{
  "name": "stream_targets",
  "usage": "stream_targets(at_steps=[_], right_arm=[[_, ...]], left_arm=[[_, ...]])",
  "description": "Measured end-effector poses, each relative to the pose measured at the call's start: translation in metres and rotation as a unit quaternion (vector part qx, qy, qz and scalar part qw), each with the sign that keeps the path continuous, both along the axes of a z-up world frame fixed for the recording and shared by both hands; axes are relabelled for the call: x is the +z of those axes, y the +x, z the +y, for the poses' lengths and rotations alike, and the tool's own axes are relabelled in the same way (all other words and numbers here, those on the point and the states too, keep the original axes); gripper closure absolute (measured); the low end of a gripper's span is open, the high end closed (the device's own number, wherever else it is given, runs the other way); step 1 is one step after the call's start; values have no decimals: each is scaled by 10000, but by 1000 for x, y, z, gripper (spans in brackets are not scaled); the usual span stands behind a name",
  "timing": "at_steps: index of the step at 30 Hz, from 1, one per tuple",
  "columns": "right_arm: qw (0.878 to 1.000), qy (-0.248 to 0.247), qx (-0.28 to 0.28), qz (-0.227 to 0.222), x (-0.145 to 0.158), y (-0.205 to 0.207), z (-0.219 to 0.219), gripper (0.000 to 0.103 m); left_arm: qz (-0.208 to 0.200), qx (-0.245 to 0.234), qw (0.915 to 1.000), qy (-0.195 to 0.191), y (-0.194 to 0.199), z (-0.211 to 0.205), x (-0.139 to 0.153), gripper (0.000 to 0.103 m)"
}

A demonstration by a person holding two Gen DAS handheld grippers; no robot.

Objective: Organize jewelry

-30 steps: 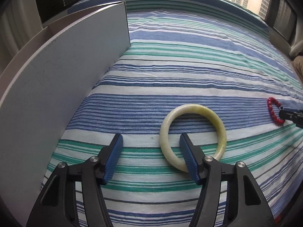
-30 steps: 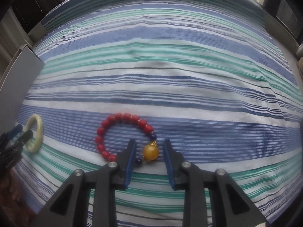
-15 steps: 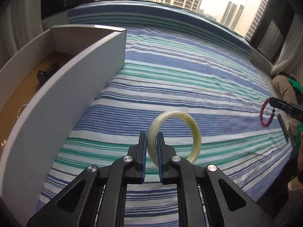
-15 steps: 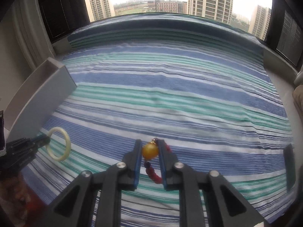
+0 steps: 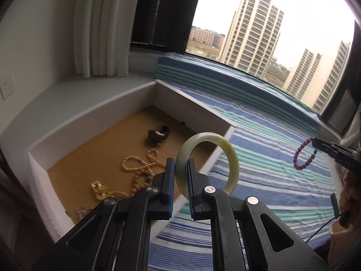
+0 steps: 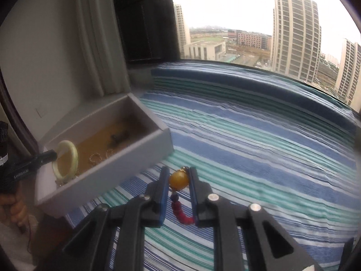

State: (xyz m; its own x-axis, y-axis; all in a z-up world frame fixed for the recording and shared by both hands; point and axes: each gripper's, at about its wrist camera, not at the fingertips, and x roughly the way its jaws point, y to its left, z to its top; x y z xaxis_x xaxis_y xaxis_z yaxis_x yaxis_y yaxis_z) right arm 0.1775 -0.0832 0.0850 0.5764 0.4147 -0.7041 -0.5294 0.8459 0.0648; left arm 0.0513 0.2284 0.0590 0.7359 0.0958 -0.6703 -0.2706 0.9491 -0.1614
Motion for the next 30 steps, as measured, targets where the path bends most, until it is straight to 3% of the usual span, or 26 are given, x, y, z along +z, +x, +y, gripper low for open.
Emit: stream_targets(at_steps=[3,7,14,15,20,23,25,26,27,28,29,30], right_arm=[[9986,158,502,-107,9,6,52,86],[9938,279,1072,60,4,21,120,86],[9892,-188,1380,460,-56,50,209,86],[9889,-285,1359,532,-67,53,214,86],[9866,-845,1163,767,-118,74,229,86],[9875,-934,961,830,-132,85,226,84],[9897,-846,810,828,-130,88,221,65],[9910,-747,759,816,-127,88,217,46],[9921,-669,728,769,-123,86,213,39],[9929,-625,720,705,-118,84,209,39],[9935,-600,729,639,-114,79,206,39],[9938,-585,748,584,-111,75,205,39]], left_arm=[[177,412,9989,146,-4,37,-3,95],[513,620,9967,68,0,65,-26,95],[1017,607,9926,-280,24,74,-77,95],[1072,617,9919,-291,27,74,-81,103],[1264,780,9887,-213,38,88,-95,103],[1330,826,9876,68,37,86,-100,103],[1329,839,9874,197,34,83,-100,99],[1291,833,9879,225,30,81,-97,84],[1195,832,9891,236,27,78,-94,57],[1064,859,9902,285,22,74,-90,43],[928,943,9904,412,17,69,-85,23],[799,1053,9895,590,13,63,-79,13]])
